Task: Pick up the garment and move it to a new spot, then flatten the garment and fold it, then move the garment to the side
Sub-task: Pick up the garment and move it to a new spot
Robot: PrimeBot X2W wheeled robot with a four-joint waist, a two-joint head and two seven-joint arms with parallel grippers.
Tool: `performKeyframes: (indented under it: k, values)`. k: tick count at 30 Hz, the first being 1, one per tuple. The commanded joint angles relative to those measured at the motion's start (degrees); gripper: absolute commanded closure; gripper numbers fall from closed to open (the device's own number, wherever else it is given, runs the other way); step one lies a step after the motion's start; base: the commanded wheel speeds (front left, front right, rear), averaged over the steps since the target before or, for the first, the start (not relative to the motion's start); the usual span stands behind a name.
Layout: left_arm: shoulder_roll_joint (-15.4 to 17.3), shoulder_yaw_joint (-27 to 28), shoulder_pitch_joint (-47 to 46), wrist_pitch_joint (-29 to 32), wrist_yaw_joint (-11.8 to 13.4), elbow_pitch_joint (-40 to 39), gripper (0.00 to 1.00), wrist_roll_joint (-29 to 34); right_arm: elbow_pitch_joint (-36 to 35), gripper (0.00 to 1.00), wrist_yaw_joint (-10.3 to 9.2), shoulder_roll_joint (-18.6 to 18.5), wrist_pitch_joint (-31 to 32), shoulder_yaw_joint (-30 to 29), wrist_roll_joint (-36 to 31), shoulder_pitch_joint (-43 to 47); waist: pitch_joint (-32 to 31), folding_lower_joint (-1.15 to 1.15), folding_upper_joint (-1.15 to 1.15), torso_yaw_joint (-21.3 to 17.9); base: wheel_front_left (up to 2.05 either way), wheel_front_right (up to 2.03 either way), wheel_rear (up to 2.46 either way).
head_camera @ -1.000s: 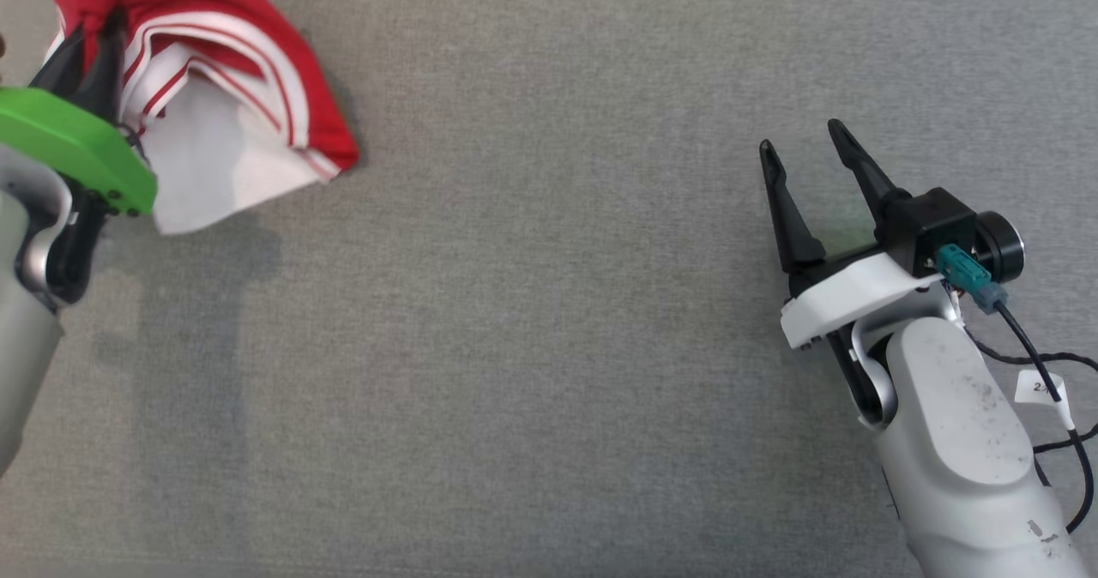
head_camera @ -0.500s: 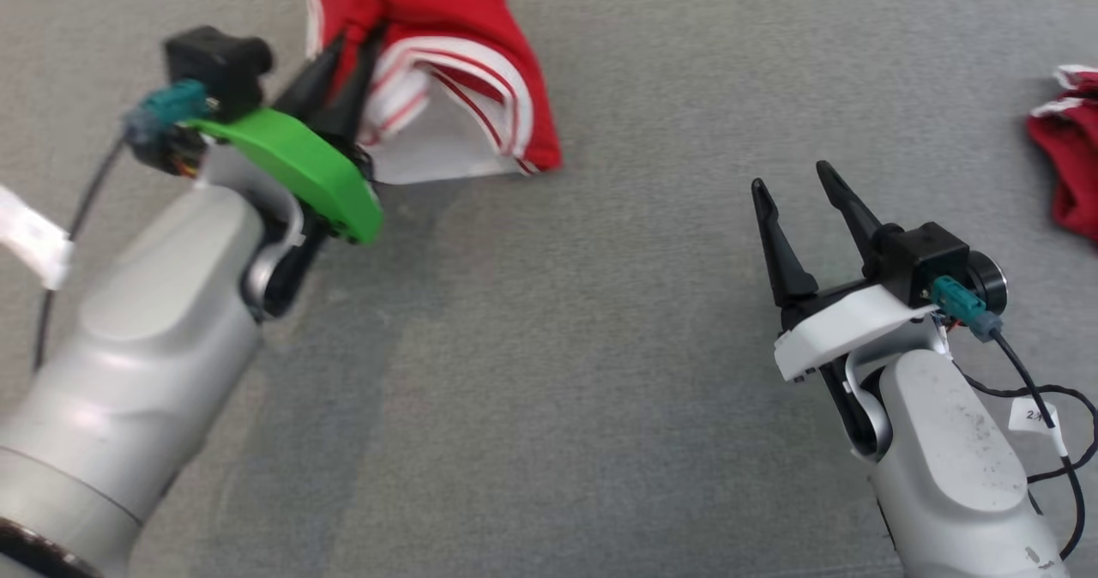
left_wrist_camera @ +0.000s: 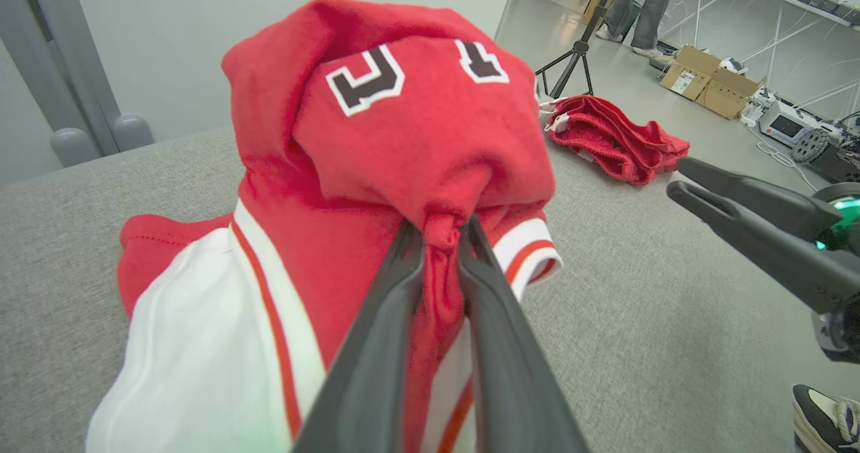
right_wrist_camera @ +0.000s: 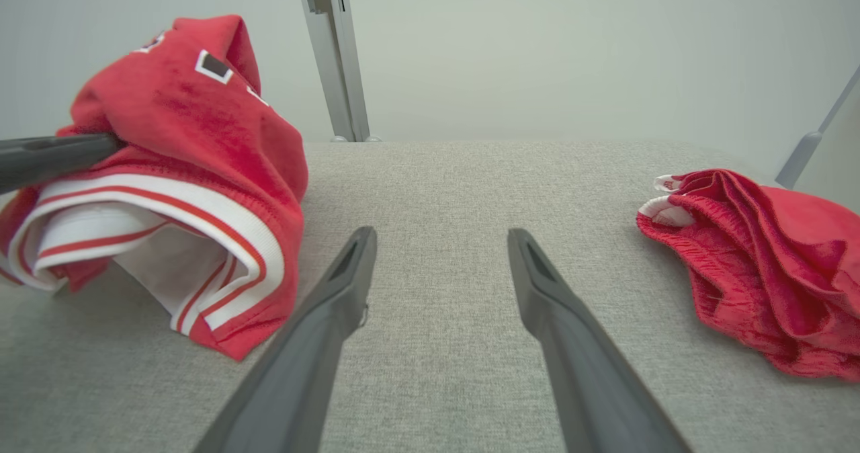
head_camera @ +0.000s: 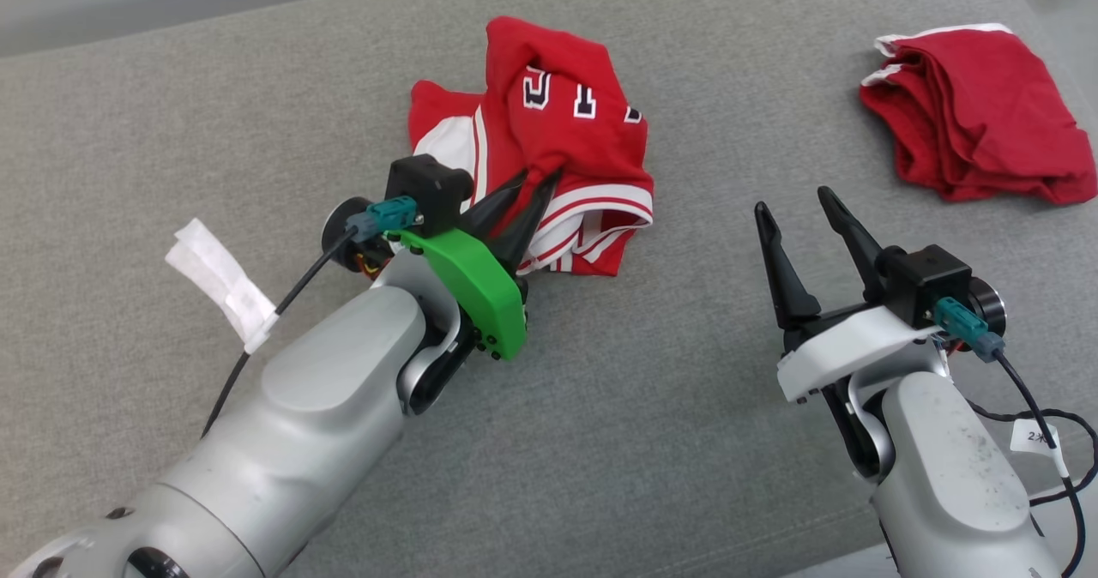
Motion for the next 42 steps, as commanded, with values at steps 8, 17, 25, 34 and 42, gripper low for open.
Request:
performKeyframes:
  k: [8, 17, 25, 34, 42]
  values:
    - [0.0, 12.08, 6.21, -0.24, 0.68, 0.19, 0.0, 8.22, -0.02, 0.0, -0.09, -0.23, -0.01, -1.39, -0.36, 1.94, -2.32, 0.0, -0.01, 1.69, 0.0, 0.0, 0.0]
    - [0.21, 32.62, 20.59, -0.17, 1.74, -7.55, 0.0, 22.33, 0.89, 0.0, -0.09, -0.22, -0.01, -2.06, -1.08, 3.57, -6.68, 0.0, -0.01, 5.77, 0.0, 0.0, 0.0]
    - [-2.31, 46.83, 34.48, -0.18, 0.68, -13.33, 0.0, 32.39, 1.75, 0.0, -0.09, -0.21, -0.01, -3.14, -1.6, 6.57, -10.72, 0.0, -0.01, 8.55, 0.0, 0.0, 0.0]
    - [-6.08, 57.05, 47.92, -0.18, 0.08, -19.88, 0.0, 39.42, 2.85, 0.0, -0.09, -0.22, -0.01, -2.83, -1.62, 10.12, -13.08, 0.0, -0.01, 8.32, 0.0, 0.0, 0.0]
    - [-7.94, 58.85, 53.73, -0.18, -0.03, -21.45, 0.0, 40.95, 3.1, 0.0, -0.09, -0.21, -0.01, -2.75, -1.9, 12.15, -13.84, 0.0, -0.01, 8.29, 0.0, 0.0, 0.0]
